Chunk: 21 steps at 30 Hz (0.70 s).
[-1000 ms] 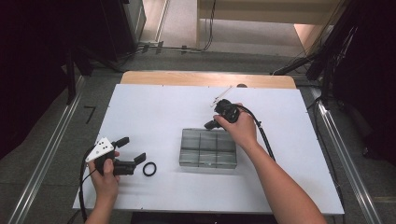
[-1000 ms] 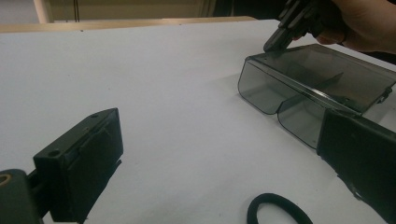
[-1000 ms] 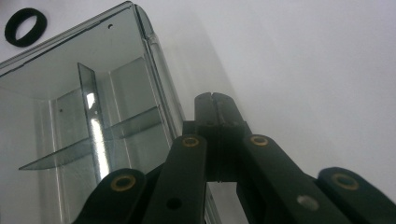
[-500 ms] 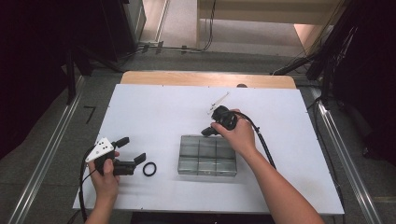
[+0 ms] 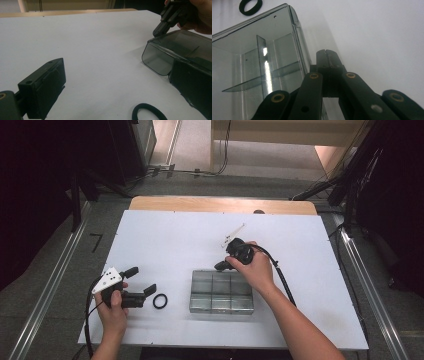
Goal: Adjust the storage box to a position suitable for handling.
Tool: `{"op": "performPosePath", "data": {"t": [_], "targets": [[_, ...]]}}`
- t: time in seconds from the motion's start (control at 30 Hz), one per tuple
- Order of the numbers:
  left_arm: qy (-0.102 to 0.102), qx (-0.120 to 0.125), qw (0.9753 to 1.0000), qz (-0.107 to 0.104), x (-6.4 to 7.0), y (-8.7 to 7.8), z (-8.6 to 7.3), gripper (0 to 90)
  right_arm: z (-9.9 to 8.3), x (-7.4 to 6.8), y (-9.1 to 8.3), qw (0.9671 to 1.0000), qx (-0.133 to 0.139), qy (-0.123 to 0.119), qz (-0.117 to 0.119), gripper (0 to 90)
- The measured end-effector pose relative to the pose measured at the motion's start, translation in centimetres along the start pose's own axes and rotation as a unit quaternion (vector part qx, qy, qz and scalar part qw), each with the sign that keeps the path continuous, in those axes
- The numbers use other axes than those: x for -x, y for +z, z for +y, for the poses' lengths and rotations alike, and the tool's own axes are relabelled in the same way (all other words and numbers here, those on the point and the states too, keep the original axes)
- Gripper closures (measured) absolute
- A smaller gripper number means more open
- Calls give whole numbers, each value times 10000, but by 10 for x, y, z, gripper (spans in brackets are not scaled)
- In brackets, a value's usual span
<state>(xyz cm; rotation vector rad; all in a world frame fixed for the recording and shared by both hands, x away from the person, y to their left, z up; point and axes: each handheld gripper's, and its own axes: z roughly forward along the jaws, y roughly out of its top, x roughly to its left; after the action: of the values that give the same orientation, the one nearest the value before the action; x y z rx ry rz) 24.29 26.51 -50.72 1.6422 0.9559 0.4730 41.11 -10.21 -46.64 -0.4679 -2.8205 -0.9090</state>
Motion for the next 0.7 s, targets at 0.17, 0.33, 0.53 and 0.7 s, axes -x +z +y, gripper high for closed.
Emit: {"op": "performPosePath", "data": {"t": [0.17,0.33,0.53,0.7], "targets": [[-2,0,10000,2,0,0,0,2,-2,-4,1,10000,26,7,20,877],[0,-3,10000,1,0,0,0,2,-3,-8,2,10000,32,-24,4,877],[-2,1,10000,1,0,0,0,2,-5,-8,2,10000,81,-11,38,877],[0,1,10000,1,0,0,0,2,-5,-8,2,9999,96,-34,14,876]]}}
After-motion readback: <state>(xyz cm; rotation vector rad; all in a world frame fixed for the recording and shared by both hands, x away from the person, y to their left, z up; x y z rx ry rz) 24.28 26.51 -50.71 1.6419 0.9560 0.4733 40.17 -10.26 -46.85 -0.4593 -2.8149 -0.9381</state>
